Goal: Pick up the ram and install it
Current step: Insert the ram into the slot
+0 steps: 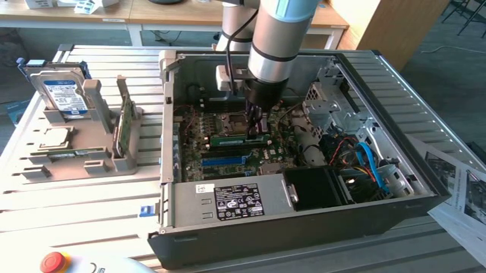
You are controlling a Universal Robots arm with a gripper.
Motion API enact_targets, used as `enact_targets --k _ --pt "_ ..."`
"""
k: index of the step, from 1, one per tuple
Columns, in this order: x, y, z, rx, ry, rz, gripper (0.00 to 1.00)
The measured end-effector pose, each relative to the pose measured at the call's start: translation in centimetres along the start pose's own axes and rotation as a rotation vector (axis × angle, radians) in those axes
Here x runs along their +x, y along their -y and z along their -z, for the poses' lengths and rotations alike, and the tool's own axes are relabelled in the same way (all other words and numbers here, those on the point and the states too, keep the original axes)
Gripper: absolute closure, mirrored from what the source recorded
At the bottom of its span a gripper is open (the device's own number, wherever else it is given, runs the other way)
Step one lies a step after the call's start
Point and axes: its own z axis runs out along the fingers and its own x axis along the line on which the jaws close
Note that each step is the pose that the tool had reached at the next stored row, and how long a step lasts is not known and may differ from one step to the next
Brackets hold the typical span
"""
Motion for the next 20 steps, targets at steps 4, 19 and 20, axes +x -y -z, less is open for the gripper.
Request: enact_targets --k 4,19,20 --pt "0.0 0.0 -0.09 0.0 -0.0001 0.0 0.88" --pt "0.01 -0.01 -0.28 0.0 -0.0001 0.0 0.88" --pt "0.01 -0.01 -0.28 0.0 0.0 0.0 0.88"
